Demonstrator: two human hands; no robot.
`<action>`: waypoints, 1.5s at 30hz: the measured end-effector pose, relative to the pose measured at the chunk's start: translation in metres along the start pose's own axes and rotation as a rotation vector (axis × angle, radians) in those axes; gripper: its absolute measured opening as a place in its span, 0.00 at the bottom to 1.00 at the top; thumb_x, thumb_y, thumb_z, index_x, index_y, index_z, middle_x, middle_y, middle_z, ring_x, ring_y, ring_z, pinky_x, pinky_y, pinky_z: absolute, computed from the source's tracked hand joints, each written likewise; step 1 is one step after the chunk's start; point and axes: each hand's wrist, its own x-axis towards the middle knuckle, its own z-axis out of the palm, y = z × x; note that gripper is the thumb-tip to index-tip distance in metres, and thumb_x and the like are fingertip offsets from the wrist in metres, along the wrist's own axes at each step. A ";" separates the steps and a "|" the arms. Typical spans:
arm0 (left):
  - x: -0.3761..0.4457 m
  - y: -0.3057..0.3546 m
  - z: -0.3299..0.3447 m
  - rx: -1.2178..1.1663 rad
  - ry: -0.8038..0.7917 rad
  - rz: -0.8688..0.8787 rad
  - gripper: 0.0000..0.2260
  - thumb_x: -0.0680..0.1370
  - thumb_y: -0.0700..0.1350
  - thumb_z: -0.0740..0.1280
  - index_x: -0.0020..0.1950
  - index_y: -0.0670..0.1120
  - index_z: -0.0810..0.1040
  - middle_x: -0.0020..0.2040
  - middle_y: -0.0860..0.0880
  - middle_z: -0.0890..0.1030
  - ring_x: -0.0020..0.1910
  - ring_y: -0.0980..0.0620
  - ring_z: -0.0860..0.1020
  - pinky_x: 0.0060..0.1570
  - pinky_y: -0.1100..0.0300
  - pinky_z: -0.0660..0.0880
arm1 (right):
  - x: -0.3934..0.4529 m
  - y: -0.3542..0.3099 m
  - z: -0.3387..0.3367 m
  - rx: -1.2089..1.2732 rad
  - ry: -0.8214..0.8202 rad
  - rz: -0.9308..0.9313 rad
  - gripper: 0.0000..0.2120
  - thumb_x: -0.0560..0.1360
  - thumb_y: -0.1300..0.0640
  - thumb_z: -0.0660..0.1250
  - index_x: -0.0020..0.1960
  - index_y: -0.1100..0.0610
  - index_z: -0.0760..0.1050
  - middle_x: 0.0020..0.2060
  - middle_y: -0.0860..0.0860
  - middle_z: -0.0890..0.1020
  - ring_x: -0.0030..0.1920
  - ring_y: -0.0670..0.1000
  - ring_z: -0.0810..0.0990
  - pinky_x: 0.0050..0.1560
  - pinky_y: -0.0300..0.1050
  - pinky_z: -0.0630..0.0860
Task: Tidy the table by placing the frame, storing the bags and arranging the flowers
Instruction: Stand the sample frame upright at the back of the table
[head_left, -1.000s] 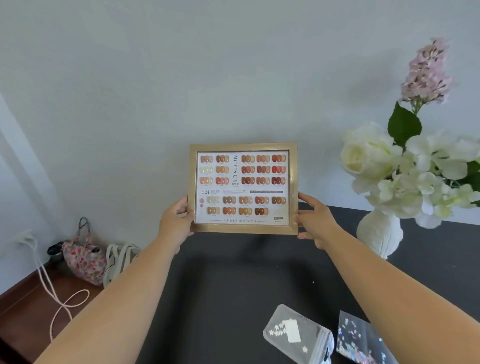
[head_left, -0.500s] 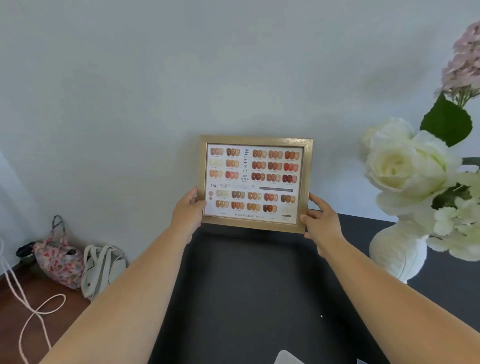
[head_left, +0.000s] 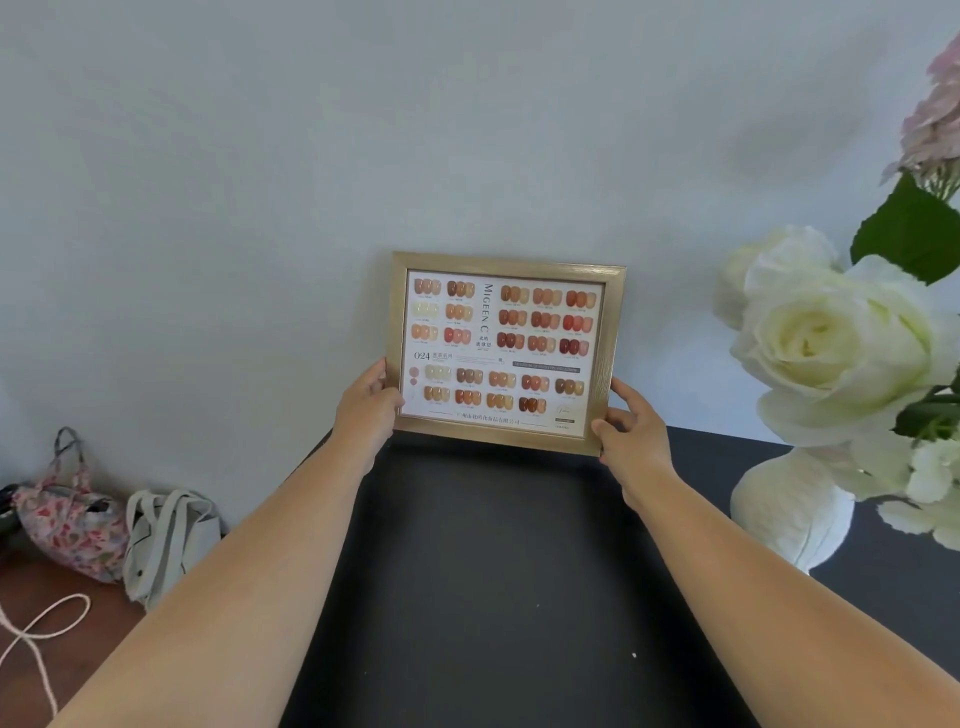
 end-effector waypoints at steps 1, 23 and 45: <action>0.002 -0.003 0.001 0.002 -0.005 -0.001 0.22 0.78 0.37 0.64 0.60 0.65 0.72 0.38 0.71 0.76 0.45 0.59 0.73 0.30 0.66 0.74 | 0.001 0.002 0.000 -0.004 0.006 0.003 0.30 0.76 0.62 0.67 0.68 0.35 0.65 0.43 0.34 0.79 0.48 0.46 0.79 0.39 0.44 0.80; -0.025 -0.030 0.007 0.209 -0.078 0.013 0.40 0.72 0.38 0.61 0.76 0.66 0.48 0.73 0.58 0.68 0.64 0.54 0.72 0.55 0.57 0.72 | -0.023 0.028 -0.012 -0.095 0.039 -0.051 0.29 0.77 0.58 0.66 0.66 0.29 0.61 0.44 0.33 0.78 0.44 0.37 0.77 0.33 0.30 0.69; -0.042 -0.050 0.005 0.506 0.091 0.131 0.36 0.77 0.39 0.62 0.80 0.55 0.49 0.78 0.50 0.59 0.75 0.46 0.62 0.68 0.49 0.63 | -0.028 0.034 -0.016 -0.127 0.022 -0.079 0.35 0.72 0.59 0.70 0.73 0.40 0.59 0.46 0.33 0.77 0.45 0.36 0.78 0.50 0.38 0.76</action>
